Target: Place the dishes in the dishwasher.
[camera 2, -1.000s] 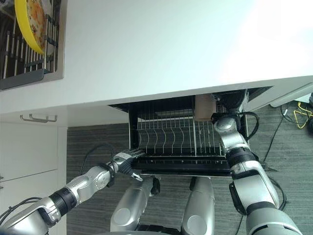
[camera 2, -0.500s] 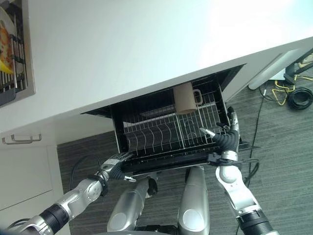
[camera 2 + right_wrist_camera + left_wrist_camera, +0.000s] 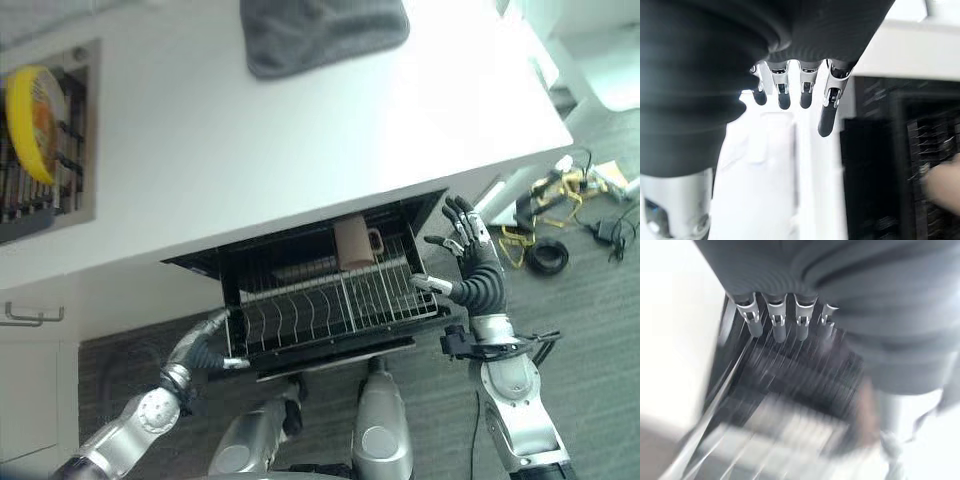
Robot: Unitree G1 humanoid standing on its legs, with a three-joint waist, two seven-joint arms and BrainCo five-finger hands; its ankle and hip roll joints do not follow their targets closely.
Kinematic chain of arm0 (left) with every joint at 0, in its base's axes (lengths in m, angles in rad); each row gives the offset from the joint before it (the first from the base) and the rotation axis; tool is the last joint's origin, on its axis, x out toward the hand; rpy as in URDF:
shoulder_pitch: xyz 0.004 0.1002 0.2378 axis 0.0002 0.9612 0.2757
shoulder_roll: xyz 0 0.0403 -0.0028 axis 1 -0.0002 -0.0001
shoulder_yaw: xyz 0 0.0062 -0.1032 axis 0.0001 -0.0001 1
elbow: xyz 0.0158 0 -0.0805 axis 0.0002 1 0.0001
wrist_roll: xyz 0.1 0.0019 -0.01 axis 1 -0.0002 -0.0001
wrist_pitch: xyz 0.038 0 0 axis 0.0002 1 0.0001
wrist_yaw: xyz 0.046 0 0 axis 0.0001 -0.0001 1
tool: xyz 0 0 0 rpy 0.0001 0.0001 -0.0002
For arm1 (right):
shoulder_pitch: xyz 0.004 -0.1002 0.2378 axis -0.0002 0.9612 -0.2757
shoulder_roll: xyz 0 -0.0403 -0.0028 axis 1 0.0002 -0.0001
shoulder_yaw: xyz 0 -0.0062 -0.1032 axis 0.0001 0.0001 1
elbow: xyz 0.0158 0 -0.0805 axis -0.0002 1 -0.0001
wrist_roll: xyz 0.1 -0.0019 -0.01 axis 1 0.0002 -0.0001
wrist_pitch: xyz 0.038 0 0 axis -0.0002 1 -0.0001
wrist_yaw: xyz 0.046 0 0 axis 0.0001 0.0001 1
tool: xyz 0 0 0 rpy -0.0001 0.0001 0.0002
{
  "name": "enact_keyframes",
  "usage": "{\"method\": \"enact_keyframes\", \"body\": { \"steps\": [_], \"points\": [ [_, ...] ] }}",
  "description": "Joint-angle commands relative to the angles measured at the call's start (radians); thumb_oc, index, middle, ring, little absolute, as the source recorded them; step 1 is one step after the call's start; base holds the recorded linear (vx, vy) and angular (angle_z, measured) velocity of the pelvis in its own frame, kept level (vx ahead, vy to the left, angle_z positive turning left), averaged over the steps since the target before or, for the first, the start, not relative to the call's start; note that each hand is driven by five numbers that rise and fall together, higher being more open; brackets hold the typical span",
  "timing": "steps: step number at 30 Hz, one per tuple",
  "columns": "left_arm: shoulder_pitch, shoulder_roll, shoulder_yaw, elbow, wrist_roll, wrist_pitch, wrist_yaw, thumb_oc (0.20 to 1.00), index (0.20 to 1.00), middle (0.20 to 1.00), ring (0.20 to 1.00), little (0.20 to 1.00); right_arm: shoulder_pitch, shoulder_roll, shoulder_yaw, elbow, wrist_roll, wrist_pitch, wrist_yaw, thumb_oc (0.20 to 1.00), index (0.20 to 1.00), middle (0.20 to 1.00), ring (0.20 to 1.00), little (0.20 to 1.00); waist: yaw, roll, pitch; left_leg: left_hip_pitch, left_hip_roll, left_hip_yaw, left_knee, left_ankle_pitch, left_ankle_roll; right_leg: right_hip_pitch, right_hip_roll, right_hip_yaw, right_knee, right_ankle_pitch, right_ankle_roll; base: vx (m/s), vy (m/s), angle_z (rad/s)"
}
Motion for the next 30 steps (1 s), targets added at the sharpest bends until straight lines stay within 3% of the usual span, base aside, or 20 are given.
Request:
{"method": "enact_keyframes", "body": {
  "steps": [1, 5, 6, 8, 9, 13, 19, 26, 27, 30],
  "points": [
    [-0.036, 0.04, 0.026, 0.03, -0.095, -0.191, -0.092, 1.0, 1.0, 1.0, 1.0, 1.0, -0.046, 0.003, -0.015, -0.002, 0.085, -0.082, 0.122, 1.0, 1.0, 1.0, 1.0, 1.0, -0.008, -0.021, -0.051, 0.052, 0.002, -0.041, 0.072, -0.141, -0.004, 0.058, 0.003, 0.066, -0.079, -0.003, 0.046, 0.09, -0.042, 0.19],
    [0.003, 0.019, 0.092, -0.022, -0.182, -0.286, -0.137, 1.0, 1.0, 1.0, 1.0, 1.0, -0.048, 0.02, -0.003, 0.011, 0.137, -0.077, 0.165, 1.0, 1.0, 1.0, 1.0, 1.0, 0.012, -0.034, -0.105, 0.089, 0.012, -0.047, 0.036, -0.131, -0.01, 0.109, 0.012, 0.054, -0.134, 0.011, 0.043, 0.07, -0.032, 0.07],
    [0.002, 0.003, 0.115, -0.033, -0.225, -0.356, -0.134, 1.0, 1.0, 1.0, 1.0, 1.0, -0.063, 0.035, 0.011, 0.027, 0.143, -0.066, 0.165, 1.0, 1.0, 1.0, 1.0, 1.0, 0.023, -0.041, -0.132, 0.109, 0.019, -0.052, 0.02, -0.128, -0.014, 0.135, 0.015, 0.046, -0.159, 0.017, 0.04, 0.05, -0.023, 0.01],
    [-0.018, -0.019, 0.13, -0.048, -0.263, -0.409, -0.128, 1.0, 1.0, 1.0, 1.0, 1.0, -0.092, 0.047, 0.034, 0.038, 0.146, -0.058, 0.156, 1.0, 1.0, 1.0, 1.0, 1.0, 0.034, -0.047, -0.151, 0.126, 0.023, -0.057, 0.012, -0.128, -0.015, 0.157, 0.017, 0.039, -0.172, 0.019, 0.036, 0.05, -0.015, 0.11],
    [-0.063, -0.051, 0.143, -0.072, -0.294, -0.501, -0.098, 1.0, 1.0, 1.0, 1.0, 1.0, -0.136, 0.065, 0.061, 0.051, 0.105, -0.081, 0.14, 1.0, 1.0, 1.0, 1.0, 1.0, 0.048, -0.056, -0.174, 0.142, 0.025, -0.068, 0.004, -0.13, -0.017, 0.183, 0.018, 0.029, -0.186, 0.02, 0.033, 0.04, -0.013, 0.19],
    [-0.176, -0.088, 0.136, -0.102, -0.305, -0.557, -0.043, 1.0, 1.0, 1.0, 1.0, 1.0, -0.243, 0.082, 0.105, 0.051, 0.054, -0.105, 0.076, 1.0, 1.0, 1.0, 1.0, 1.0, 0.068, -0.068, -0.201, 0.16, 0.028, -0.086, -0.016, -0.125, -0.022, 0.211, 0.017, 0.01, -0.206, 0.026, 0.032, 0.0, -0.022, 0.14],
    [-0.388, -0.126, 0.072, -0.088, -0.257, -0.502, 0.083, 1.0, 1.0, 1.0, 1.0, 1.0, -0.416, 0.049, 0.15, 0.051, 0.012, -0.099, -0.002, 1.0, 1.0, 1.0, 1.0, 1.0, 0.086, -0.075, -0.237, 0.181, 0.034, -0.112, -0.035, -0.119, -0.036, 0.246, 0.017, -0.011, -0.229, 0.03, 0.032, 0.0, -0.009, 0.1],
    [-0.374, -0.153, 0.112, -0.075, -0.289, -0.435, 0.115, 1.0, 1.0, 1.0, 1.0, 1.0, -0.437, 0.06, 0.147, 0.066, 0.035, -0.007, 0.033, 1.0, 1.0, 1.0, 1.0, 1.0, 0.097, -0.085, -0.251, 0.196, 0.043, -0.112, -0.029, -0.13, -0.046, 0.265, 0.015, -0.011, -0.272, 0.05, 0.032, 0.01, -0.016, 0.01],
    [-0.377, -0.213, 0.083, -0.01, -0.639, -0.23, -0.314, 1.0, 1.0, 1.0, 1.0, 1.0, -0.471, 0.082, 0.042, 0.165, 0.229, 0.0, 0.088, 1.0, 1.0, 1.0, 1.0, 1.0, 0.067, -0.091, -0.258, 0.144, -0.078, -0.133, 0.047, -0.166, -0.006, 0.223, 0.148, 0.116, -0.274, 0.049, -0.024, 0.02, -0.042, 0.04],
    [-0.362, -0.208, 0.09, -0.013, -0.654, -0.23, -0.326, 1.0, 1.0, 1.0, 1.0, 1.0, -0.451, 0.088, 0.042, 0.153, 0.232, -0.01, 0.102, 1.0, 1.0, 1.0, 1.0, 1.0, 0.063, -0.088, -0.261, 0.145, -0.075, -0.134, 0.046, -0.163, -0.006, 0.223, 0.152, 0.124, -0.274, 0.049, -0.027, 0.01, -0.051, 0.11]
  ]
}}
